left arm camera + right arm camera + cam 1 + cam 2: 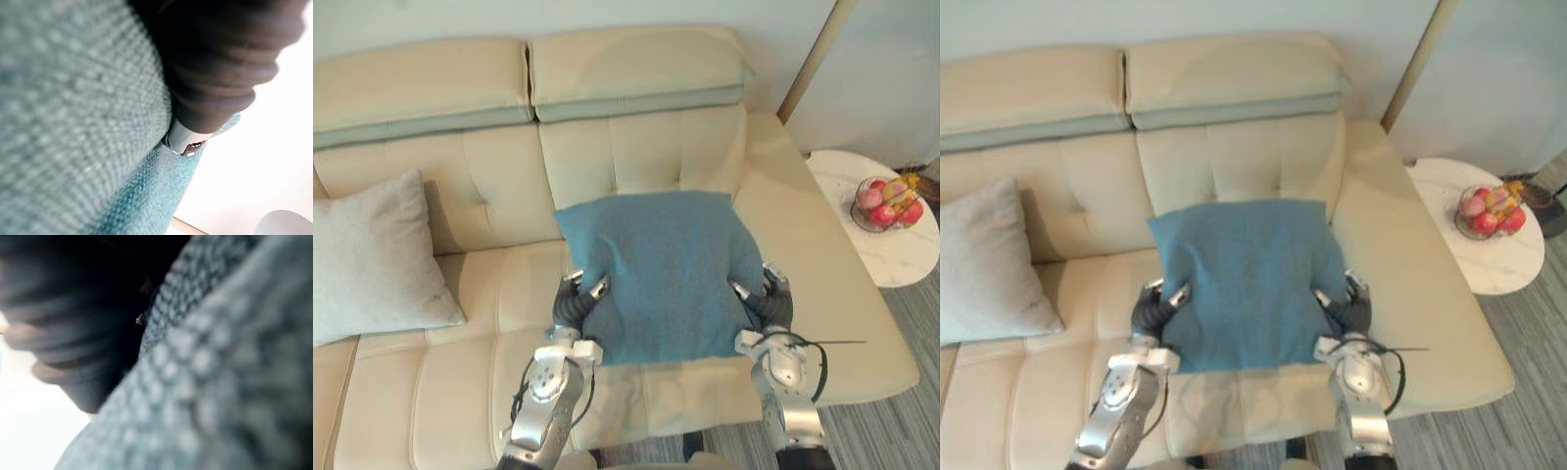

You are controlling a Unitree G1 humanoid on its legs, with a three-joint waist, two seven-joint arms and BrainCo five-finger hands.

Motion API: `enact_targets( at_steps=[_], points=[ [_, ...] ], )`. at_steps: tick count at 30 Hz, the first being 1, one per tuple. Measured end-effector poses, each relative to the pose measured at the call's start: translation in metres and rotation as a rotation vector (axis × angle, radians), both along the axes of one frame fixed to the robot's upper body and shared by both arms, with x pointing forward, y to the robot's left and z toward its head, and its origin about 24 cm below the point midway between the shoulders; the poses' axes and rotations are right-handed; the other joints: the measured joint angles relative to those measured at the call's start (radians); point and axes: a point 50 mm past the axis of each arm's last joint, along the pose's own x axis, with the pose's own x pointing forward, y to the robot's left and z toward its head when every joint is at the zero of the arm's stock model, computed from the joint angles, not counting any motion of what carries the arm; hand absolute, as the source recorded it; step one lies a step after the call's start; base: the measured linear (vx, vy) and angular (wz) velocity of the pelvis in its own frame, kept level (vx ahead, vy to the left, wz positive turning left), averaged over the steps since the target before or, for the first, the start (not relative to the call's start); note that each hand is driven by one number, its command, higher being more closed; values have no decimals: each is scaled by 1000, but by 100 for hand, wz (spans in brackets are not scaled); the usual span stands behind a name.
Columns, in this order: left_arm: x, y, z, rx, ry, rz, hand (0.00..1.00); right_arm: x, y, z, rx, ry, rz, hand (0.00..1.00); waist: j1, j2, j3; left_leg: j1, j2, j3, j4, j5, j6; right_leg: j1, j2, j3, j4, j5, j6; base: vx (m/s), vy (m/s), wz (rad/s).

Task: Pick up cushions and gather them together orderly.

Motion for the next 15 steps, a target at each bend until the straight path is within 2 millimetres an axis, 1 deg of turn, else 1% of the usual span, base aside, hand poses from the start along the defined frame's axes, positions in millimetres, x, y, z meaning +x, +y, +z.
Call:
enact_targets(
  at_steps=[1,2,3,4,5,6,7,8,9,10,11,14,15],
  points=[
    [4,-1,7,-7,-25,8,100,3,1,8,-7,-31,-7,100,6,0,2,-25,2,4,13,0,0,-36,-1,6,26,-3,-1,-111,7,-22],
    [9,-3,19,-21,-71,17,100,6,3,22,-21,-84,-17,100,12,0,6,-59,5,6,27,0,0,-79,-5,10,54,-10,-3,-90,-12,-11],
    [15,-4,36,-27,-137,36,100,12,6,41,-23,-160,-27,100,13,0,22,-95,4,7,45,0,0,-124,-11,11,86,-19,-10,-113,-14,-8],
    [18,-5,45,-35,-171,44,100,14,7,51,-22,-198,-32,100,14,0,31,-112,5,7,56,-1,0,-143,-12,12,100,-21,-10,-120,-19,-4],
    [23,-6,58,-46,-220,53,100,19,8,65,-36,-252,-42,100,17,1,35,-143,8,7,70,-1,0,-177,-13,13,119,-22,-9,-110,-6,-1],
    [31,-8,80,-61,-295,64,100,27,10,88,-68,-331,-61,100,17,2,35,-193,13,5,93,-1,0,-225,-13,12,139,-22,-9,-110,-5,2],
    [35,-9,91,-72,-333,71,100,30,11,101,-74,-373,-70,100,17,2,36,-215,16,4,100,-1,0,-248,-13,10,147,-22,-9,-108,-1,6],
    [40,-12,111,-86,-394,78,100,35,12,121,-94,-439,-93,100,19,4,38,-247,18,3,109,-1,0,-276,-13,9,152,-22,-9,-113,5,4],
    [48,-13,134,-94,-470,98,100,42,15,147,-113,-520,-118,100,17,4,40,-281,19,2,111,-1,0,-310,-14,7,156,-22,-9,-110,8,5],
    [53,-14,145,-98,-503,110,100,46,17,160,-123,-556,-134,100,16,6,43,-295,19,1,114,-1,0,-323,-14,7,156,-22,-9,-106,13,3],
    [60,-16,164,-103,-552,122,100,52,18,180,-126,-609,-154,100,16,6,54,-315,19,-1,117,0,0,-340,-14,6,156,-22,-9,-83,7,4],
    [73,-18,212,-67,-671,153,100,61,20,226,-138,-717,-202,100,12,5,89,-370,16,-15,111,13,6,-383,-15,-1,142,-20,-11,-110,8,13],
    [77,-17,224,-52,-694,163,100,63,20,238,-145,-737,-215,100,11,5,104,-384,15,-19,106,24,6,-390,-15,-4,133,-16,-15,-77,-5,18]
  ],
)
